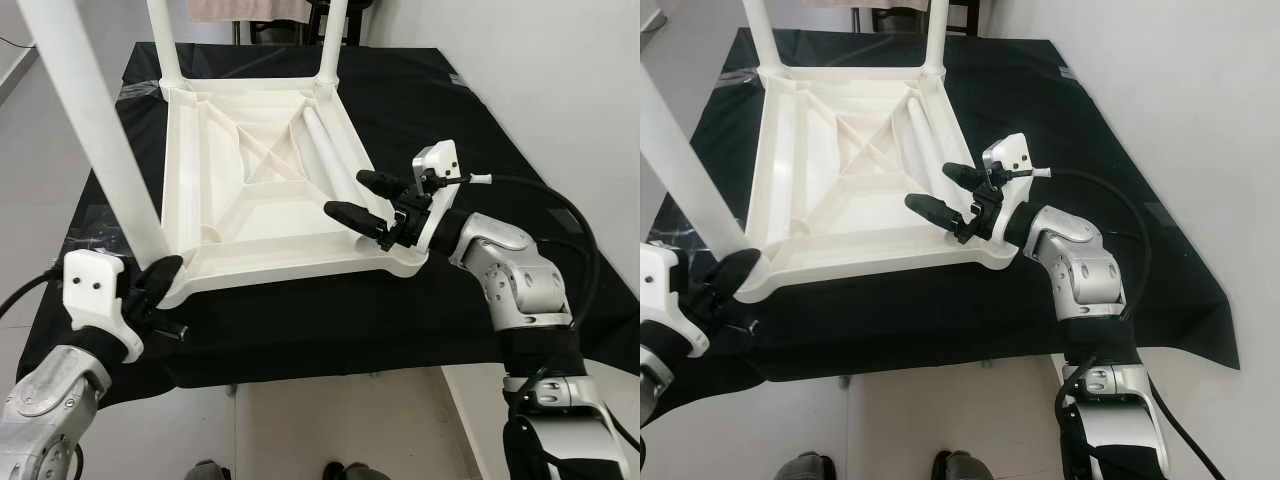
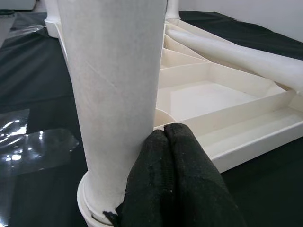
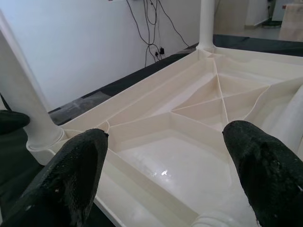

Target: Building children table

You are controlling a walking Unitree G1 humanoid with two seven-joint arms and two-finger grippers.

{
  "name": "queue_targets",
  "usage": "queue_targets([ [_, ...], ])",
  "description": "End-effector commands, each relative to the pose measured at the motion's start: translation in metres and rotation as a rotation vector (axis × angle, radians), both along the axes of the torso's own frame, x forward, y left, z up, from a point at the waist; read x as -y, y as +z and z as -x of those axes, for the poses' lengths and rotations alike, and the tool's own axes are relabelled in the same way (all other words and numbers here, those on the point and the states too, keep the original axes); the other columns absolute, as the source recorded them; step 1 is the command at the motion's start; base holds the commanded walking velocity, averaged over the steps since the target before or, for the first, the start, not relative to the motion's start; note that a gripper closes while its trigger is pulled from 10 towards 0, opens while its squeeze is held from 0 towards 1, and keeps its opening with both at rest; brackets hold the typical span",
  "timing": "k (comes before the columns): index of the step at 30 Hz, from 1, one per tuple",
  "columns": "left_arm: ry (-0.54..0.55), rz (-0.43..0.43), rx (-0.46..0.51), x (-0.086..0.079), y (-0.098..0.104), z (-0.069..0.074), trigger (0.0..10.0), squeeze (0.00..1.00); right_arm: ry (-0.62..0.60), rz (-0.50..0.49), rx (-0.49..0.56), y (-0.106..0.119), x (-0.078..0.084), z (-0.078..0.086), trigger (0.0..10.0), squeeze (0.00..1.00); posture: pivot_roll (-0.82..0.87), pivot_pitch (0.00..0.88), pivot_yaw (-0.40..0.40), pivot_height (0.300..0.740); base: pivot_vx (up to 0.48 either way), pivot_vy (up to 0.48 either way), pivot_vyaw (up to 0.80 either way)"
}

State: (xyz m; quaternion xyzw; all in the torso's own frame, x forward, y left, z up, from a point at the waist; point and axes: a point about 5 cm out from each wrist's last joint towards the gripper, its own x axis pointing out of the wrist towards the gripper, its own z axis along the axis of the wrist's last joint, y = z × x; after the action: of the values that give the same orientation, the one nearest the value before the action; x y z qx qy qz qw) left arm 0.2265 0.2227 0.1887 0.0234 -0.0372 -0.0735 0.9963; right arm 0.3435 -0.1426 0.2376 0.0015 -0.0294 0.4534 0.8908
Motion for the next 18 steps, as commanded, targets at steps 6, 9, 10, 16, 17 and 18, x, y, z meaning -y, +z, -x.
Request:
queue_targets([
  [6, 0.085, -0.038, 0.052, -0.017, 0.008, -0.001, 10.0, 0.0, 0.012, -0.019, 0.002, 0.001, 0.001, 0.002, 10.0, 0.0, 0.07, 0.147, -0.08, 0.74, 0.0, 0.0, 0.0],
  [9, 0.098, -0.047, 0.053, -0.021, 0.008, -0.001, 10.0, 0.0, 0.009, -0.019, 0.0, 0.0, 0.001, 0.002, 10.0, 0.0, 0.07, 0.148, -0.08, 0.74, 0.0, 0.0, 0.0],
  [10, 0.104, -0.051, 0.053, -0.024, 0.008, 0.0, 10.0, 0.0, 0.008, -0.019, -0.001, 0.0, 0.002, 0.002, 10.0, 0.0, 0.07, 0.148, -0.08, 0.74, 0.0, 0.0, 0.0],
  [16, 0.186, -0.094, 0.076, -0.043, 0.015, 0.0, 10.0, 0.0, -0.001, -0.007, -0.007, -0.002, 0.004, 0.003, 10.0, 0.0, 0.07, 0.148, -0.077, 0.74, 0.0, 0.0, 0.0],
  [17, 0.199, -0.096, 0.079, -0.045, 0.015, 0.0, 10.0, 0.0, -0.003, -0.003, -0.007, -0.003, 0.004, 0.003, 10.0, 0.0, 0.07, 0.148, -0.077, 0.74, 0.0, 0.0, 0.0],
  [18, 0.204, -0.095, 0.08, -0.046, 0.016, -0.001, 10.0, 0.0, -0.003, 0.005, -0.008, -0.003, 0.005, 0.003, 10.0, 0.0, 0.07, 0.148, -0.076, 0.74, 0.0, 0.0, 0.0],
])
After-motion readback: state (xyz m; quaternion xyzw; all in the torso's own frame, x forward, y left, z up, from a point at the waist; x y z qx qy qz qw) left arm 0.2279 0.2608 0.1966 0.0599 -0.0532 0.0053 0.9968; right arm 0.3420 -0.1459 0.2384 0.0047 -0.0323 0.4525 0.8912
